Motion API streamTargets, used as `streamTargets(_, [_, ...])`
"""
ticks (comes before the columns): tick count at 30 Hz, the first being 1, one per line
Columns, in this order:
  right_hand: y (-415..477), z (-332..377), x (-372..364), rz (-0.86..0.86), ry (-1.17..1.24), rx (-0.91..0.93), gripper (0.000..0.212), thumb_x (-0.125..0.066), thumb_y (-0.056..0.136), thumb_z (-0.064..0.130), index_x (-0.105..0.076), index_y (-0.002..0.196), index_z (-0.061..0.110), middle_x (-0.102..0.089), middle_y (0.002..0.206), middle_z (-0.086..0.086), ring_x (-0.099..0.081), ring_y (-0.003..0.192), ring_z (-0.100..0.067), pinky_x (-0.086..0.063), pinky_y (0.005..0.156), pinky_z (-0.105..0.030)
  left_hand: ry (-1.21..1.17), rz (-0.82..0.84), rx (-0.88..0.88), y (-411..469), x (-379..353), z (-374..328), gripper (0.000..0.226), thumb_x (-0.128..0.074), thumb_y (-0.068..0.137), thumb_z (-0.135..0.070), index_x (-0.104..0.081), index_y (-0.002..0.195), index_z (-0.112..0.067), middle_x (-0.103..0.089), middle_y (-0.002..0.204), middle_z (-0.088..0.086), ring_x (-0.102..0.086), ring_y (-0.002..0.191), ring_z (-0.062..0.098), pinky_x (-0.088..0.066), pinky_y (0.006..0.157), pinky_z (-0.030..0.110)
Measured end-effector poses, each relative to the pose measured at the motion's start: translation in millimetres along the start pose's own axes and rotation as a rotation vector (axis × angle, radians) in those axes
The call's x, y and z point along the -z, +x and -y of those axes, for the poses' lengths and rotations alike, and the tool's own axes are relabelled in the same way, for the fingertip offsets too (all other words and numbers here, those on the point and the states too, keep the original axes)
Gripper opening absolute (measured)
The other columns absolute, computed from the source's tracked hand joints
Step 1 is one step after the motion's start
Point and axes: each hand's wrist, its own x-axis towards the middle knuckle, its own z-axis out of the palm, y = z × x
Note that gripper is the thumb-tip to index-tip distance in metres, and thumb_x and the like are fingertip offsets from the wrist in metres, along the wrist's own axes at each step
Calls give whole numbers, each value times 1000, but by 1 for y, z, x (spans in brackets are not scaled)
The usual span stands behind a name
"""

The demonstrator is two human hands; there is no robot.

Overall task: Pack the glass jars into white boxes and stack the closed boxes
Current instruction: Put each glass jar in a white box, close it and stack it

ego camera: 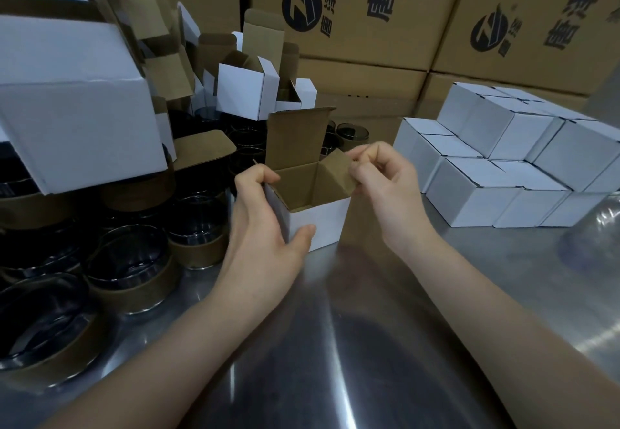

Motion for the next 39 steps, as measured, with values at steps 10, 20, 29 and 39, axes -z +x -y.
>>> streamTargets(10, [53, -19, 0, -111, -214, -195, 31, -54, 91, 5, -58, 119, 19, -55, 111, 1, -59, 90, -8, -52, 80, -27, 31, -37, 5, -7, -5, -4, 75, -75, 79, -14, -16, 99, -55, -42, 122, -5, -48, 115, 17, -43, 100, 42])
streamTargets(20, [97, -38, -32, 134, -600, -195, 59, -68, 88, 26, -42, 138, 9, -48, 137, -13, -52, 115, -28, -37, 84, -29, 64, -42, 10, -10, -4, -3, 77, -75, 81, -16, -13, 103, -57, -37, 122, -12, -44, 119, 10, -43, 101, 36])
streamTargets(29, [92, -46, -25, -40, -483, -127, 57, -76, 80, 29, -51, 129, 13, -54, 109, 4, -49, 96, -11, -38, 68, -19, 71, -29, 15, -11, -5, -3, 74, -74, 82, -16, -17, 104, -58, -34, 119, -17, -39, 114, 0, -34, 95, 24])
streamTargets(39, [75, -20, 10, -77, 288, -293, 69, -81, 72, 30, -54, 133, 12, -66, 115, -8, -68, 102, -21, -57, 68, -28, 75, 22, 10, -11, -3, -7, 76, -69, 86, -10, -21, 123, -55, -31, 137, -17, -32, 131, 2, -29, 106, 23])
